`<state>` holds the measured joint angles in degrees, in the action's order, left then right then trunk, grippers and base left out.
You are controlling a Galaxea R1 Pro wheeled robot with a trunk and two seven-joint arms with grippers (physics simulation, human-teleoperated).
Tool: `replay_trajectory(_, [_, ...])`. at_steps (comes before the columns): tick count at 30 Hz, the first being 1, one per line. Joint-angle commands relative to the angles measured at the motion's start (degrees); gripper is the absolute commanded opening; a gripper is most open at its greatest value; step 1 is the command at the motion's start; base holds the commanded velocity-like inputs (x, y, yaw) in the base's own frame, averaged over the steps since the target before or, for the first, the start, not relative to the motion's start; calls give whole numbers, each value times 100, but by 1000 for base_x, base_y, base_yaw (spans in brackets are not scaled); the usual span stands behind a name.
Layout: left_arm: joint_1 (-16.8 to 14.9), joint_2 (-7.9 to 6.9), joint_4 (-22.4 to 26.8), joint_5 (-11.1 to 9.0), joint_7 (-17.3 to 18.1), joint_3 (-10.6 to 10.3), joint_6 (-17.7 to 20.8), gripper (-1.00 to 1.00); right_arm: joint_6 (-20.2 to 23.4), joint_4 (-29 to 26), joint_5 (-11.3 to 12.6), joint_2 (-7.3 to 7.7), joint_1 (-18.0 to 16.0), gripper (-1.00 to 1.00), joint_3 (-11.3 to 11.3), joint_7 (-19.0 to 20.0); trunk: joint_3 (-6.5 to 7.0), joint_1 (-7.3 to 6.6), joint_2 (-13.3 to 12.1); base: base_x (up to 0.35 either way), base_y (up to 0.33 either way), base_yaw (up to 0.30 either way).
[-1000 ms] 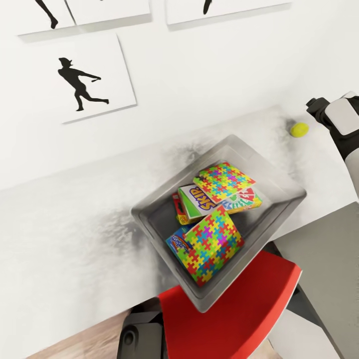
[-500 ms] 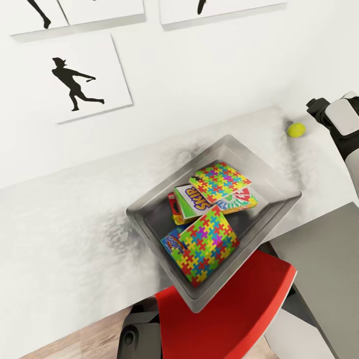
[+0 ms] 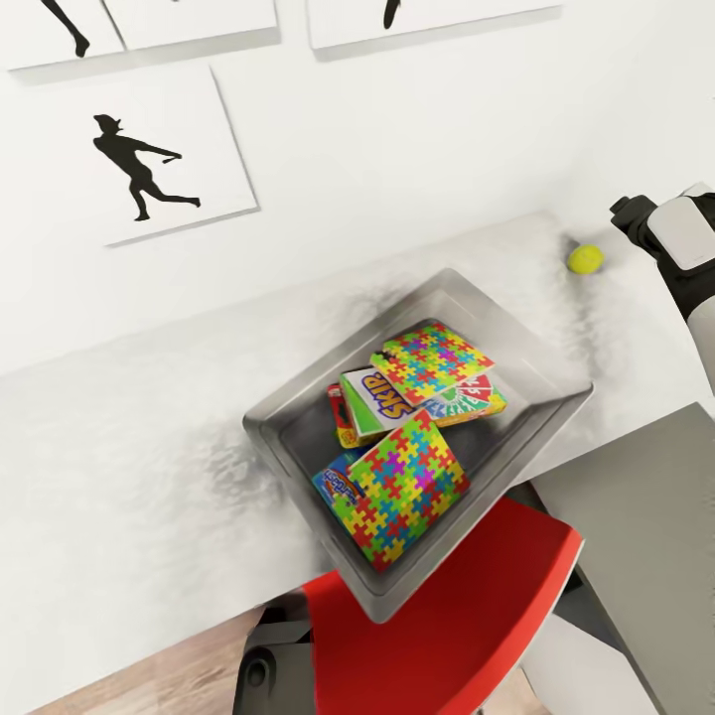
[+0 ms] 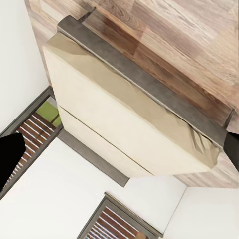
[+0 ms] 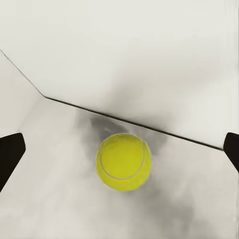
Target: Put all the toys in the child's room - the three board games (two on the bed and one on the table), the two jigsaw puzzles on the table, and the tennis ball on the table - inside the toy box on the table in the child's room.
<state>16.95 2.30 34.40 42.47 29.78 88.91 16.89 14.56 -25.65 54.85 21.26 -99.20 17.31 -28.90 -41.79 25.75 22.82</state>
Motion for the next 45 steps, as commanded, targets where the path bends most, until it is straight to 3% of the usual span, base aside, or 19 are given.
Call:
replay_trajectory(1, [-5,4,23,34,48,21,24,100,29,-10,25,10,-2,100,44,-36,-7,4,10,0,-206,0])
replay_trajectory(45, [-35,-1,23,33,49,30,25,100,38,-10,41,-44,9,100,91,92,-7,4,10,0,-29,0])
